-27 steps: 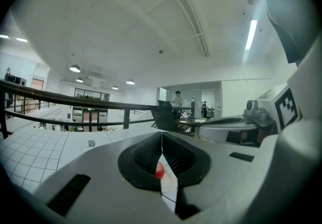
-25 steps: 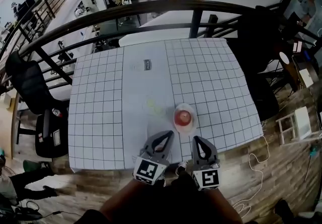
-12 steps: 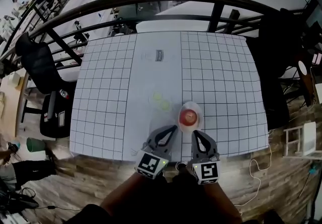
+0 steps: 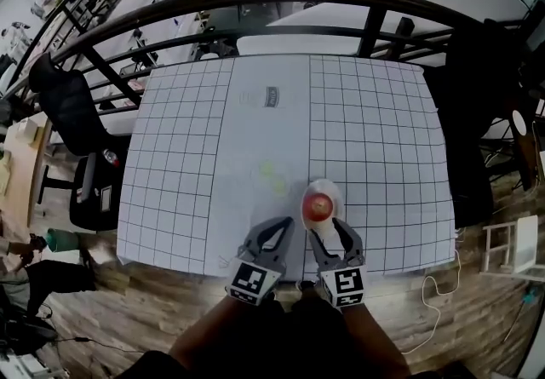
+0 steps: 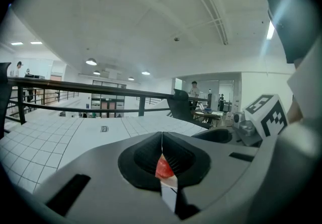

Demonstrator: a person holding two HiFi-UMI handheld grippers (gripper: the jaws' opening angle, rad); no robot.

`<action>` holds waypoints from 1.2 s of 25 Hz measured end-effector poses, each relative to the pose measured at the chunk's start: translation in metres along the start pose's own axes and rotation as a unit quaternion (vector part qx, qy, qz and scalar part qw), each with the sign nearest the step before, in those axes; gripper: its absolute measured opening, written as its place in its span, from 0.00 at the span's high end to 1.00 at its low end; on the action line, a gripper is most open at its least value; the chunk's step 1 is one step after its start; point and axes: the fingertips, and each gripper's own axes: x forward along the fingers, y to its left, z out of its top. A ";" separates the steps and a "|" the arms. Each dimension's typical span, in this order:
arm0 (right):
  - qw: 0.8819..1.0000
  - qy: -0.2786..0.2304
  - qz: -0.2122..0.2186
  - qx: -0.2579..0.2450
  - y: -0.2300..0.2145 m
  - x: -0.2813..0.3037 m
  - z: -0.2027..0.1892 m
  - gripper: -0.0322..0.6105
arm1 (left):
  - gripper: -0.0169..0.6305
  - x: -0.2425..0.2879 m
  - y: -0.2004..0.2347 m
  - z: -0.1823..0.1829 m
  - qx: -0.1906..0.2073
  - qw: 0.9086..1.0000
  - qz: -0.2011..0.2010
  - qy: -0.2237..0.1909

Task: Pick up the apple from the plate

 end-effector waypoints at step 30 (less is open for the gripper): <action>0.993 0.119 0.014 0.003 -0.030 0.093 -0.063 0.37 | 0.94 0.016 0.053 -0.035 -0.012 0.998 0.047 0.039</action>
